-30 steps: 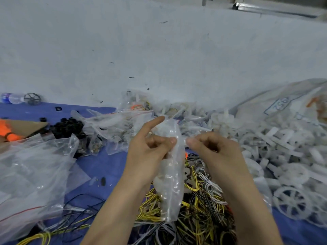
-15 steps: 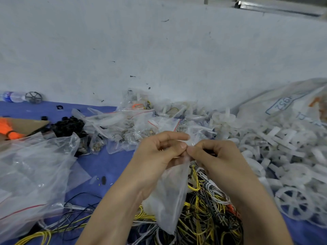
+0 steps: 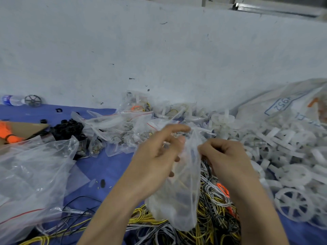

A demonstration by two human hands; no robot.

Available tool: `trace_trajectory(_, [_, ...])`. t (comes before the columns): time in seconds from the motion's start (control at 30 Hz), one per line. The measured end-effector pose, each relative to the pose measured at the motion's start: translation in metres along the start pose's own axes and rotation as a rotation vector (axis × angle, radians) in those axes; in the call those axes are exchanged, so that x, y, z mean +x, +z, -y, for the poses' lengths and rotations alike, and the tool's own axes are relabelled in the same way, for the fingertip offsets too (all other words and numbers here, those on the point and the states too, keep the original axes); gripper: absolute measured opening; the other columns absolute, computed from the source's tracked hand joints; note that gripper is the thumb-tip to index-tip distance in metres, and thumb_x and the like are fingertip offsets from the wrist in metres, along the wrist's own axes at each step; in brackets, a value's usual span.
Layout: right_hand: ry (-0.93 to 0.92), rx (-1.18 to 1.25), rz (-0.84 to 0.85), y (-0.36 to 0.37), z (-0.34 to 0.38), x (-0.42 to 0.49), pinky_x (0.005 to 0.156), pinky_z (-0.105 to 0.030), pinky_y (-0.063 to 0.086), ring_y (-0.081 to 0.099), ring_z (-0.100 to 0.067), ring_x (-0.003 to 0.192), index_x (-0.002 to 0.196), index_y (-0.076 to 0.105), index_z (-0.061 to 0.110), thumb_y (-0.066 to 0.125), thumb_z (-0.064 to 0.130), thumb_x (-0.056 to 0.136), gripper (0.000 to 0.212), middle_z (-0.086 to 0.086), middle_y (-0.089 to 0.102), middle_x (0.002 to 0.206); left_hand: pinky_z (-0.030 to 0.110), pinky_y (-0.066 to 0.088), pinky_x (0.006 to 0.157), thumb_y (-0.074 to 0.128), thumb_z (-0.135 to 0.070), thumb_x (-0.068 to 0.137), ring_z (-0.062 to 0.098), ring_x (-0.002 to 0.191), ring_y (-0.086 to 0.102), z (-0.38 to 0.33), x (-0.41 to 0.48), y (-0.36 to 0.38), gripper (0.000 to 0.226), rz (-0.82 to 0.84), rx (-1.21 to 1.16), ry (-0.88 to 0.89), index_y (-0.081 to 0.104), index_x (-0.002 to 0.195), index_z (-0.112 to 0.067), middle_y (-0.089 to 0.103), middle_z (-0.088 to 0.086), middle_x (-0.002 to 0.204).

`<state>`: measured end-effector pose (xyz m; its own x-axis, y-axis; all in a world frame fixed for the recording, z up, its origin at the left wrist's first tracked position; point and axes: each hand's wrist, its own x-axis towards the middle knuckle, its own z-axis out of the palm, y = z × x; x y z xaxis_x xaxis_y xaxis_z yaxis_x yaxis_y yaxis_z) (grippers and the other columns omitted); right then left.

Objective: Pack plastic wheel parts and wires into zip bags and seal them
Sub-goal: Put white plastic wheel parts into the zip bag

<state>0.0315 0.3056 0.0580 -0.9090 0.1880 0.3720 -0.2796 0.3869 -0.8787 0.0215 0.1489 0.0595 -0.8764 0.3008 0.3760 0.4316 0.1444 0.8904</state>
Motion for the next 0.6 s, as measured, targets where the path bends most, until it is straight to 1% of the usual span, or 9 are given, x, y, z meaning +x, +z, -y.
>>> trace_trajectory(0.07, [-0.025, -0.024, -0.014, 0.002, 0.000, 0.000, 0.038, -0.012, 0.021, 0.027, -0.004, 0.035, 0.043, 0.054, 0.019, 0.059, 0.010, 0.075, 0.033, 0.010, 0.035, 0.037, 0.027, 0.056, 0.066, 0.055, -0.037, 0.088, 0.003, 0.076, 0.061, 0.001, -0.003, 0.005, 0.014, 0.048, 0.203, 0.067, 0.065, 0.096, -0.044, 0.061, -0.014, 0.090])
trace_trajectory(0.13, [-0.012, -0.035, -0.048, 0.000, -0.001, 0.000, 0.038, -0.012, 0.021, 0.026, -0.004, 0.034, 0.042, 0.052, 0.019, 0.059, 0.009, 0.075, 0.035, 0.010, 0.033, 0.036, 0.026, 0.054, 0.065, 0.058, -0.026, 0.087, 0.001, 0.072, 0.061, 0.003, -0.003, 0.002, 0.013, 0.066, 0.356, 0.065, 0.068, 0.085, -0.035, 0.064, -0.011, 0.085])
trace_trajectory(0.2, [0.010, -0.050, -0.093, -0.003, -0.003, 0.000, 0.037, -0.013, 0.022, 0.028, -0.005, 0.030, 0.040, 0.051, 0.019, 0.058, 0.010, 0.076, 0.038, 0.009, 0.032, 0.033, 0.021, 0.051, 0.063, 0.060, -0.018, 0.086, 0.001, 0.067, 0.061, 0.005, -0.005, -0.004, 0.019, 0.164, 0.473, 0.028, 0.067, 0.080, -0.035, 0.064, -0.011, 0.080])
trace_trajectory(0.27, [0.024, -0.095, -0.122, -0.006, -0.004, 0.001, 0.042, -0.018, 0.024, 0.028, -0.006, 0.029, 0.038, 0.049, 0.021, 0.058, 0.012, 0.076, 0.040, 0.009, 0.030, 0.032, 0.016, 0.048, 0.063, 0.061, -0.023, 0.087, 0.001, 0.067, 0.061, 0.005, -0.007, -0.005, 0.017, 0.295, 0.492, 0.006, 0.067, 0.083, -0.038, 0.065, -0.011, 0.082])
trace_trajectory(0.33, [0.050, -0.131, -0.123, -0.005, -0.003, 0.002, 0.048, -0.023, 0.022, 0.027, -0.007, 0.031, 0.037, 0.048, 0.022, 0.058, 0.014, 0.076, 0.041, 0.009, 0.030, 0.032, 0.017, 0.049, 0.066, 0.060, -0.028, 0.088, 0.003, 0.069, 0.061, 0.002, -0.007, -0.001, 0.012, 0.370, 0.391, -0.005, 0.069, 0.086, -0.036, 0.065, -0.011, 0.081])
trace_trajectory(0.4, [0.071, -0.192, -0.129, -0.002, -0.003, 0.001, 0.049, -0.024, 0.021, 0.027, -0.008, 0.032, 0.037, 0.045, 0.019, 0.059, 0.015, 0.076, 0.042, 0.008, 0.029, 0.032, 0.023, 0.050, 0.067, 0.059, -0.025, 0.087, 0.003, 0.066, 0.059, 0.003, -0.006, 0.007, 0.013, 0.405, 0.395, 0.004, 0.071, 0.082, -0.025, 0.066, -0.008, 0.075])
trace_trajectory(0.47, [0.101, -0.186, -0.184, -0.003, 0.001, -0.001, 0.049, -0.025, 0.025, 0.030, -0.006, 0.036, 0.044, 0.045, 0.017, 0.061, 0.012, 0.078, 0.038, 0.009, 0.033, 0.035, 0.018, 0.044, 0.059, 0.061, -0.023, 0.082, 0.001, 0.058, 0.053, 0.005, -0.005, 0.008, 0.013, 0.380, 0.480, 0.010, 0.071, 0.074, -0.019, 0.064, -0.004, 0.066])
trace_trajectory(0.53, [0.147, 0.197, -0.197, -0.009, 0.011, -0.005, 0.050, -0.027, 0.040, 0.042, -0.012, 0.045, 0.059, 0.046, 0.011, 0.061, 0.004, 0.080, 0.026, 0.006, 0.041, 0.046, 0.012, 0.035, 0.052, 0.066, -0.025, 0.079, -0.002, 0.054, 0.049, 0.008, -0.004, 0.004, 0.011, 0.318, 0.551, -0.024, 0.067, 0.068, -0.022, 0.057, -0.010, 0.058])
trace_trajectory(0.6, [0.163, 0.806, 0.017, -0.010, 0.028, -0.013, 0.057, -0.032, 0.054, 0.056, -0.017, 0.055, 0.064, 0.044, 0.011, 0.055, -0.003, 0.069, 0.019, 0.000, 0.045, 0.058, 0.017, 0.036, 0.052, 0.071, -0.031, 0.073, -0.002, 0.055, 0.048, 0.010, -0.004, 0.000, 0.018, 0.257, 0.615, -0.034, 0.056, 0.062, -0.027, 0.052, -0.014, 0.058])
